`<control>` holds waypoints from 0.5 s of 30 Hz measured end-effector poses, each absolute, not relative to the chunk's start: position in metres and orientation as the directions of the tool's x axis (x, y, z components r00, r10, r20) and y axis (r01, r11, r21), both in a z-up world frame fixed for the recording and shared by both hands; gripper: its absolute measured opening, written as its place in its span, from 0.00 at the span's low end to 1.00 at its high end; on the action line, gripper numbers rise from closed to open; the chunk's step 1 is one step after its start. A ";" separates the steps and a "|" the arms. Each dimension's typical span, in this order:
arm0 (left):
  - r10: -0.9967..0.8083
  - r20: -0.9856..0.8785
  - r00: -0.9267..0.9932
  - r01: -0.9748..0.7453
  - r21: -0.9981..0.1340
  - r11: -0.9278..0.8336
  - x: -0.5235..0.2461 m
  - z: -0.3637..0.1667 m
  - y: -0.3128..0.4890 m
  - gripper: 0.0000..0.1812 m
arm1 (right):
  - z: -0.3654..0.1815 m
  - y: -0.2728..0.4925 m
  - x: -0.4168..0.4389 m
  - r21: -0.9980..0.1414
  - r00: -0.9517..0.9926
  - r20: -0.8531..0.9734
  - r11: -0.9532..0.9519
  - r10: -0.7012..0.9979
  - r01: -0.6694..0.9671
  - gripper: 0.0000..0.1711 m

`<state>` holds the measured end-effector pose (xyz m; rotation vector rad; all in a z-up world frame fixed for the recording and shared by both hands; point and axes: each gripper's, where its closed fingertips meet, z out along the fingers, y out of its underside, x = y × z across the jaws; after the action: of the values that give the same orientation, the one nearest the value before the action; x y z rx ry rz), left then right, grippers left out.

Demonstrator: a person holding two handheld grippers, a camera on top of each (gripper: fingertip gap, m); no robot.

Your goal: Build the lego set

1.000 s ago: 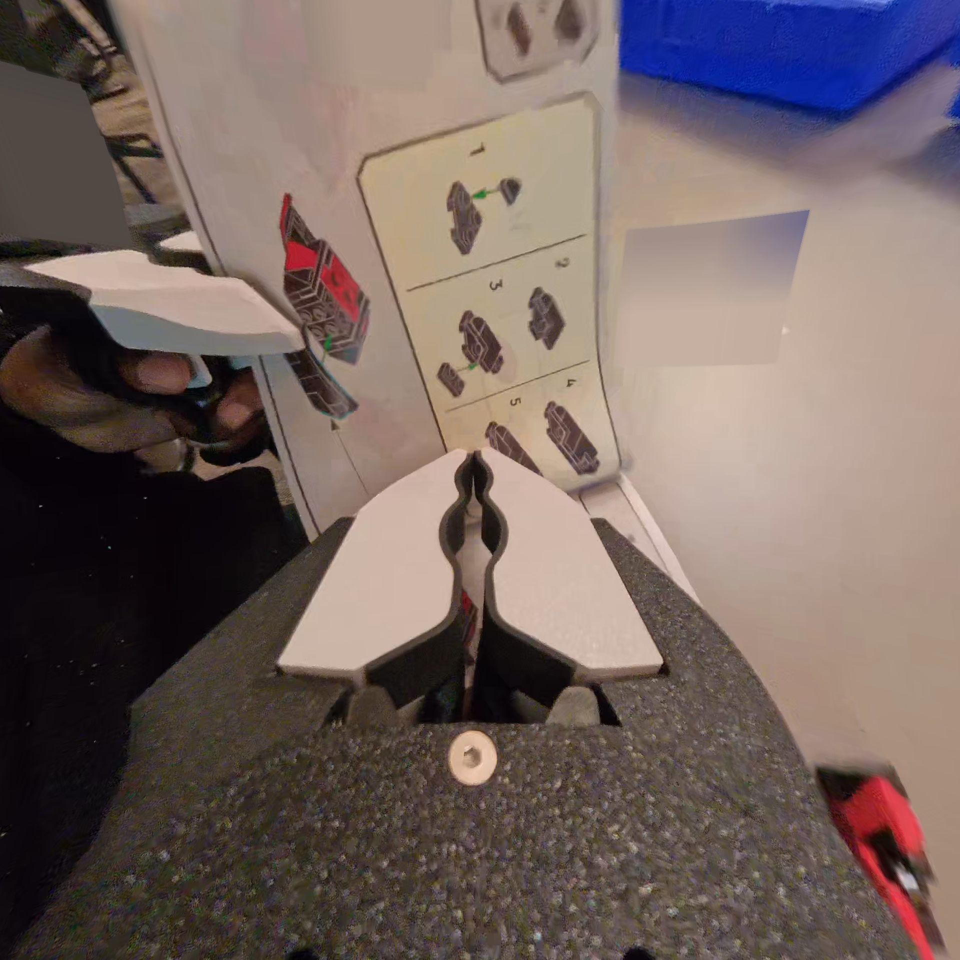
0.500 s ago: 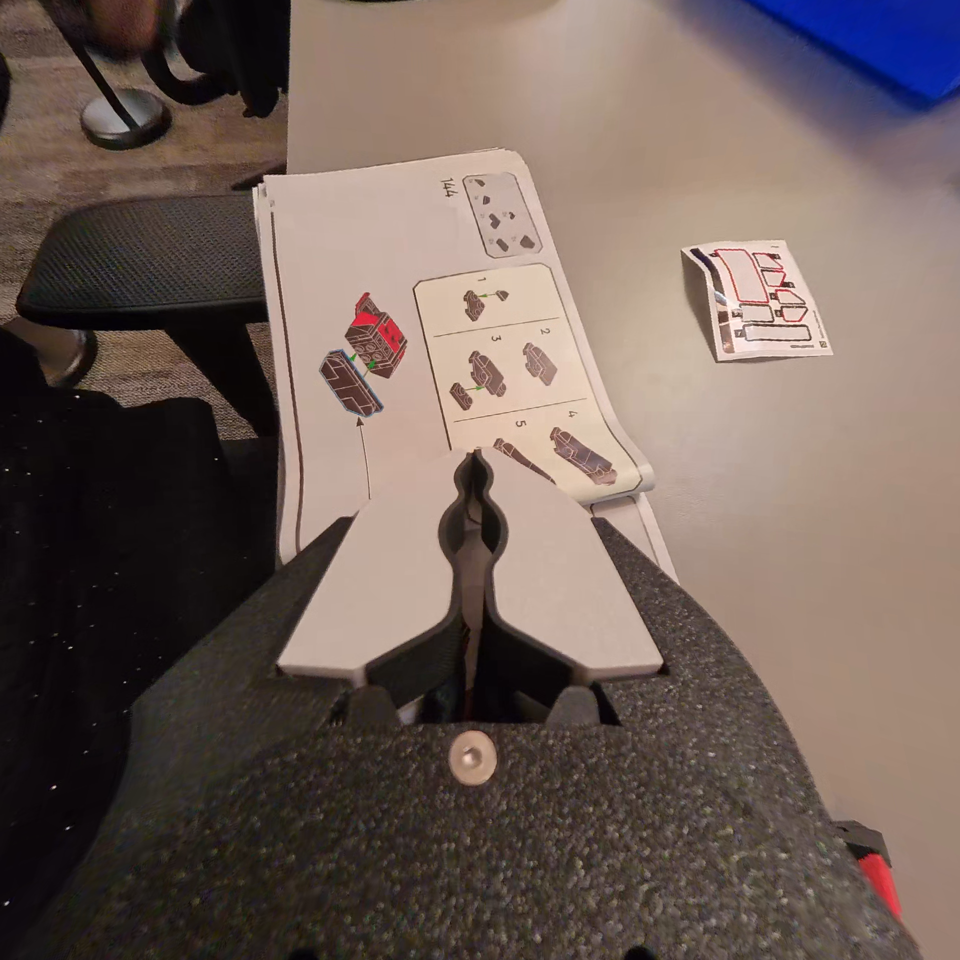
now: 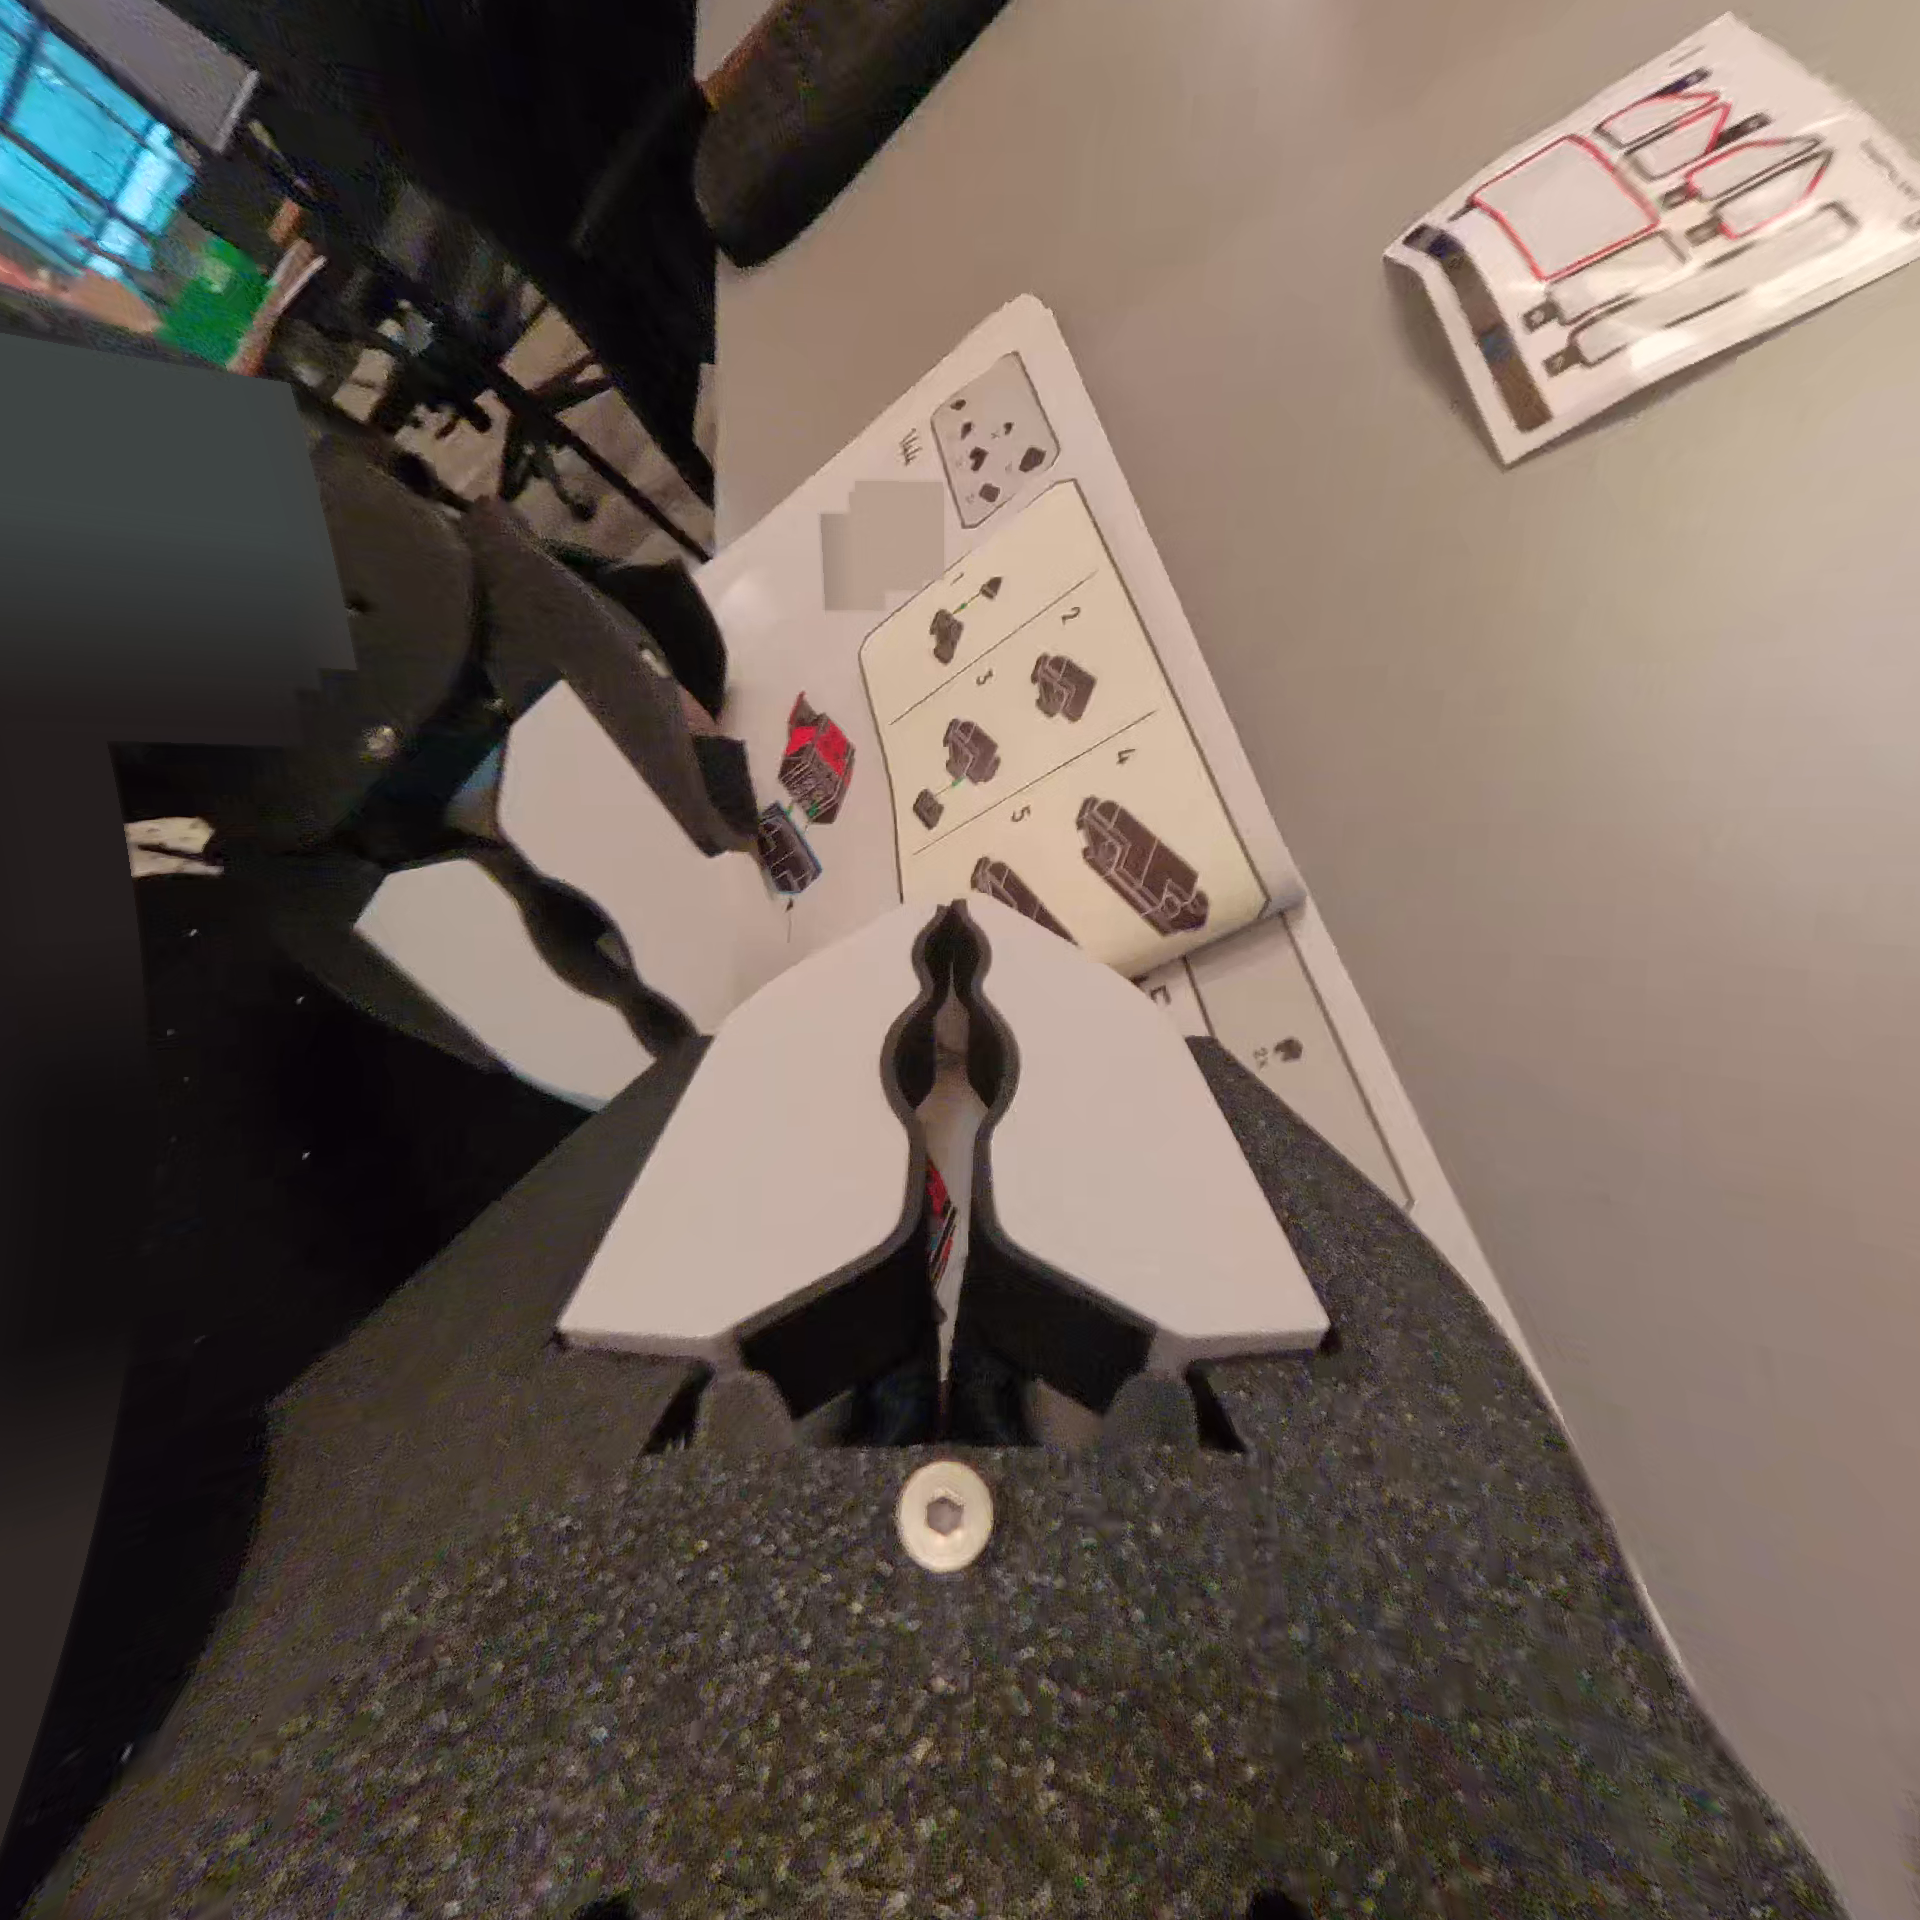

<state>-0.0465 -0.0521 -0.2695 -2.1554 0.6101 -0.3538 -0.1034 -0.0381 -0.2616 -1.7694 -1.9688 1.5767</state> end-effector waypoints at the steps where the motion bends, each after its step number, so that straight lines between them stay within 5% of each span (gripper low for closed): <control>1: -0.540 0.029 0.841 -0.307 -0.796 -0.521 -0.047 -0.270 -0.052 0.00 | -0.262 -0.033 -0.108 -0.688 -0.296 -0.546 -0.217 0.783 0.693 0.00; 5: -0.544 -0.026 0.839 -0.350 -0.790 -0.503 -0.047 -0.271 -0.052 0.00 | -0.264 -0.005 -0.116 -0.700 -0.112 -0.504 -0.329 0.856 0.634 0.00; 15: -0.541 -0.106 0.834 -0.405 -0.784 -0.471 -0.046 -0.272 -0.050 0.00 | -0.258 -0.014 -0.114 -0.798 -0.179 -0.276 -0.121 0.944 0.590 0.00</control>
<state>-0.0461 -0.0504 -0.2720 -2.1277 0.6901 -0.1958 -0.1142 -0.0141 -0.2578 -1.6969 -1.7623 1.2211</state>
